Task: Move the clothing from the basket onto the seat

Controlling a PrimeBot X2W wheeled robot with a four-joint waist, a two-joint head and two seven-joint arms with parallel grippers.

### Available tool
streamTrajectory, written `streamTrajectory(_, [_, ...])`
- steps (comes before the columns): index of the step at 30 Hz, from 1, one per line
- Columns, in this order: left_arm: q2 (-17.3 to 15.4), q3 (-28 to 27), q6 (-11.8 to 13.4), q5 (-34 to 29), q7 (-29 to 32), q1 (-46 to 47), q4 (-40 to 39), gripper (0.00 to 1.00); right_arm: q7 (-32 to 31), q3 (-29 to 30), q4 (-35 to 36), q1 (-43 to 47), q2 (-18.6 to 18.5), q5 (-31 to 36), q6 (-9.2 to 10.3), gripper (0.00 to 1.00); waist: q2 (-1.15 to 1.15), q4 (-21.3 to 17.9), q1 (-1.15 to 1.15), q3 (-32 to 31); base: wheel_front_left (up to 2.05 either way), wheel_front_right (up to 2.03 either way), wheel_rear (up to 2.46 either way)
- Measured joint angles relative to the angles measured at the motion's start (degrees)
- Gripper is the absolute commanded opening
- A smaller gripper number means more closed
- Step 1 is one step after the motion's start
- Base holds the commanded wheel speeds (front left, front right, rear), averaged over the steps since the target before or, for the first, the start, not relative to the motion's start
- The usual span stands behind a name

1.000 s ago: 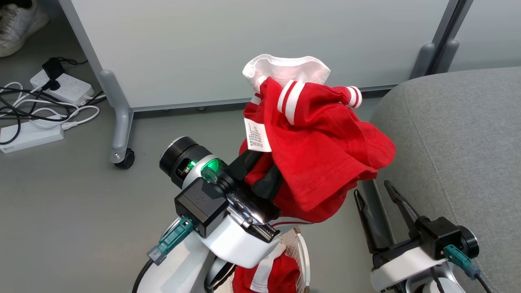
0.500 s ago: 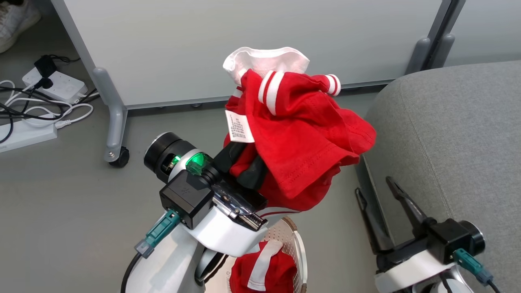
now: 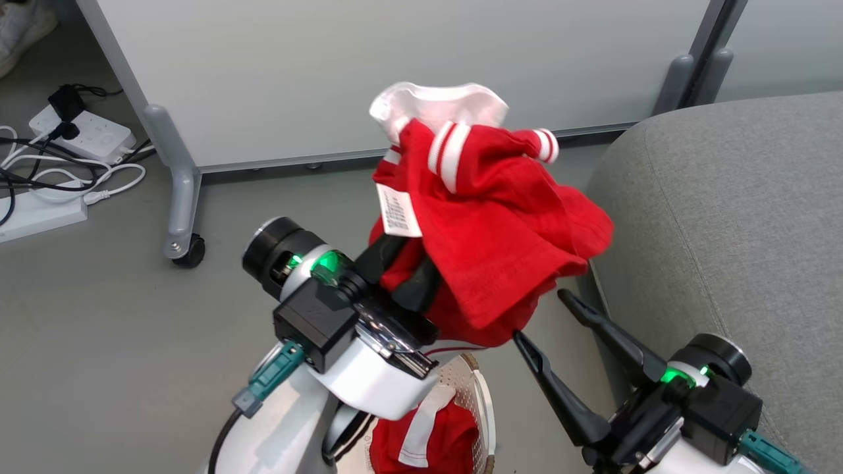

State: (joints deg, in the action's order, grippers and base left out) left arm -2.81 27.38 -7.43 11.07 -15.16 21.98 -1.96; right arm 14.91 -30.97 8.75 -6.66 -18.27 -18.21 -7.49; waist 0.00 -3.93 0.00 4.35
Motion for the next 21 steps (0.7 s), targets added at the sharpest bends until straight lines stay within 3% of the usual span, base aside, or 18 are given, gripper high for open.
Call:
streamTrajectory(13, [-0.23,7.23,-0.01,1.66,0.0,0.78,1.67,0.0,0.0,1.65,-1.3,-3.86,-0.44,2.1,0.0,1.0,0.0,1.46,0.0,0.41,0.0,0.0,0.0])
streamTrajectory(21, [-0.48,11.14,0.0,4.5,0.0,0.9,3.28,0.0,0.0,-0.96,-2.36,-5.85,-0.88,3.31,0.0,1.0,0.0,2.31,0.0,0.39,0.0,0.0,0.0])
